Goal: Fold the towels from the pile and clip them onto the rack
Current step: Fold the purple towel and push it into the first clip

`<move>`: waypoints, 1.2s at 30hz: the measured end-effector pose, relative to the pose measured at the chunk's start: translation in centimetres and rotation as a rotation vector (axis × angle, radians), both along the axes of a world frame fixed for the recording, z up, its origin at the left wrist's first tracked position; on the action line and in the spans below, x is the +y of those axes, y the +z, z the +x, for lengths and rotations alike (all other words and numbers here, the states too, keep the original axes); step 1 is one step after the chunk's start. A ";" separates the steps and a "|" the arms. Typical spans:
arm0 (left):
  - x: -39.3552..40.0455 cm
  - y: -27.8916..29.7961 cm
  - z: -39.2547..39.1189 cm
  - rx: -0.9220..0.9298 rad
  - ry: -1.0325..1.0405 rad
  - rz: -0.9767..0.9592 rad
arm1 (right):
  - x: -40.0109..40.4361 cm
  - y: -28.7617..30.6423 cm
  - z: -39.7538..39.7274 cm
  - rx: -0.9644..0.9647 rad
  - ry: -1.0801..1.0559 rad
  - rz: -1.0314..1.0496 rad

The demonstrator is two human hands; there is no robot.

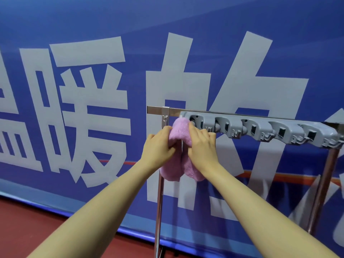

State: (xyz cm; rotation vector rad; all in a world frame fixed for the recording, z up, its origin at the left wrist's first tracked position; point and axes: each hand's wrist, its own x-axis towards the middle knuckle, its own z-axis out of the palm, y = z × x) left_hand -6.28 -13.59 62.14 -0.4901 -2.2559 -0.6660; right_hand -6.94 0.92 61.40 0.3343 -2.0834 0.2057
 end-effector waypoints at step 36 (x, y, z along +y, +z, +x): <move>2.5 -10.6 5.1 -0.188 0.214 0.212 | -0.1 -9.3 6.4 -0.512 0.013 -0.408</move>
